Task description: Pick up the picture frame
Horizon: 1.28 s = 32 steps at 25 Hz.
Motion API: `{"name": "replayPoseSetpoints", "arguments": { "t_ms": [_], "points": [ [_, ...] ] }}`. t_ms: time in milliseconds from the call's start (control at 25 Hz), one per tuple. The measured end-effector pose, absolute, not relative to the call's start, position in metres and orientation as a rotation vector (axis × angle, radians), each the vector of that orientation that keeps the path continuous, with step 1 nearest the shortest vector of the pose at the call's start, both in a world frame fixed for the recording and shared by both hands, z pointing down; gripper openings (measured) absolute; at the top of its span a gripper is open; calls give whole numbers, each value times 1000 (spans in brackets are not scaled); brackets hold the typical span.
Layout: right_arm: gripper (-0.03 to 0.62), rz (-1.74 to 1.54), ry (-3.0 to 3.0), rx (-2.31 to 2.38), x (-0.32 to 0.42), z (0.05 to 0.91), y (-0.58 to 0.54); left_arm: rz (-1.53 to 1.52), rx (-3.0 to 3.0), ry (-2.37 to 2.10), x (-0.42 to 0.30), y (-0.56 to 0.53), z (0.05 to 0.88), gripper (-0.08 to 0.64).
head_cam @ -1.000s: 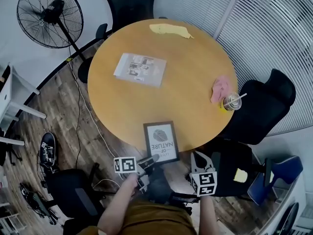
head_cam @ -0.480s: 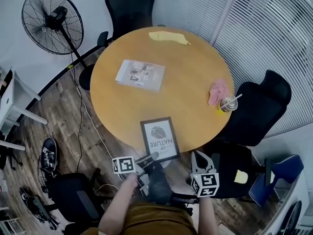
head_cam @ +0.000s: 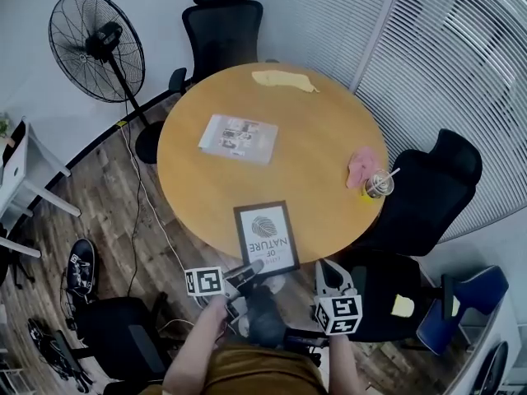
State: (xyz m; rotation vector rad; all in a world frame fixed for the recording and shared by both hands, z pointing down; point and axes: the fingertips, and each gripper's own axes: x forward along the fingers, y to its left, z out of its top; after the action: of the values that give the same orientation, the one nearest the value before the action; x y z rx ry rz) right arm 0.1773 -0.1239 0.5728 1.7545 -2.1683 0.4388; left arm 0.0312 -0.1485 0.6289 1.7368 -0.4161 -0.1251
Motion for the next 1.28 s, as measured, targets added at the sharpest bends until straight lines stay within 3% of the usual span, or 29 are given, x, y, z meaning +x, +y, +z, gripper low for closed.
{"name": "replayPoseSetpoints", "arguments": {
  "t_ms": [920, 1280],
  "points": [
    [12, 365, -2262, 1783, 145, 535, -113, -180, 1847, -445, 1, -139, 565, 37],
    [12, 335, -2305, 1796, 132, 523, -102, -358, 1845, -333, -6, -124, 536, 37]
  ]
}}
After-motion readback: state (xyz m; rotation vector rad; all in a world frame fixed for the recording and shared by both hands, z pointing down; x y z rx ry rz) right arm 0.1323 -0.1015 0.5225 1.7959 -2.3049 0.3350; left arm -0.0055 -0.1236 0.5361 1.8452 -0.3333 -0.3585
